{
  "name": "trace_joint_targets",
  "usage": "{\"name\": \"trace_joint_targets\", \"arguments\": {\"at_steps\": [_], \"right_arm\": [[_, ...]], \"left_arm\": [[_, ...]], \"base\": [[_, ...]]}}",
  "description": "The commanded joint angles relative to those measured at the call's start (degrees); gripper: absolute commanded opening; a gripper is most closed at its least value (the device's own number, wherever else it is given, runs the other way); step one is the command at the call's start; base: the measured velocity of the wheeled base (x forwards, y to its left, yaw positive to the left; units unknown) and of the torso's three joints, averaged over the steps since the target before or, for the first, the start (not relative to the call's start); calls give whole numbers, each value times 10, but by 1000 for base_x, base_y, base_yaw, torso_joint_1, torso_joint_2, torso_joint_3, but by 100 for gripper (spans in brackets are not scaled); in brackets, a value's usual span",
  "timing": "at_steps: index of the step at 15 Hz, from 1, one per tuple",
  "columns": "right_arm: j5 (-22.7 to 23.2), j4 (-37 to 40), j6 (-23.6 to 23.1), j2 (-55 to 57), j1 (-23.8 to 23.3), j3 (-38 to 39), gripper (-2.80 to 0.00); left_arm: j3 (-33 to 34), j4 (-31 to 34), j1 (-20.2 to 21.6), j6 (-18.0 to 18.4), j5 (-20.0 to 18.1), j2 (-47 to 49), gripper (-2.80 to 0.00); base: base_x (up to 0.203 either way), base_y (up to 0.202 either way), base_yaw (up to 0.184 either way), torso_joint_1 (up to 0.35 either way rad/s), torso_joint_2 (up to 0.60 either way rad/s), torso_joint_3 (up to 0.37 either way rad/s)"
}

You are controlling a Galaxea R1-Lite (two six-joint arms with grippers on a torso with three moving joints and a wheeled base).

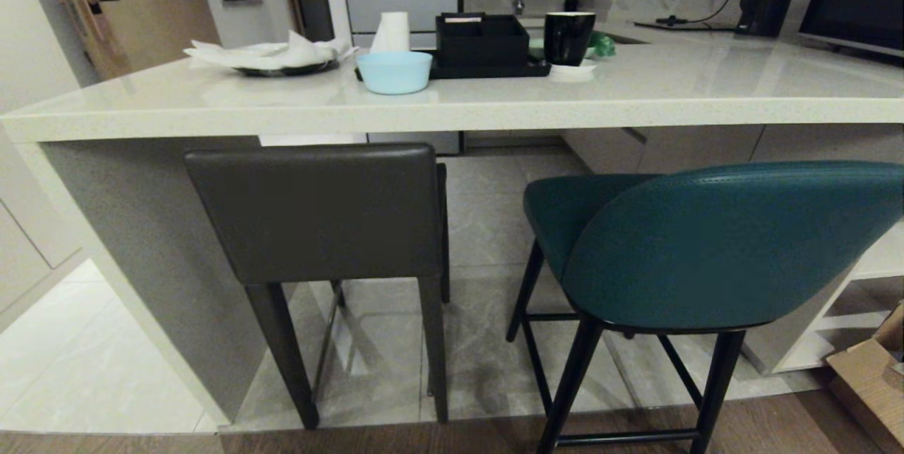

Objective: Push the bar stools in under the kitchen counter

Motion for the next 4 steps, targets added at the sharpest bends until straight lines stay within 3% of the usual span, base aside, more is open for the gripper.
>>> {"name": "trace_joint_targets", "arguments": {"at_steps": [1,4], "right_arm": [[0,0,1,1,0,0,-280],[0,0,0,1,1,0,-280]], "left_arm": [[0,0,0,0,0,0,-280],[0,0,0,-1,0,0,-280]], "base": [[0,0,0,0,0,0],[0,0,0,0,0,0]]}}
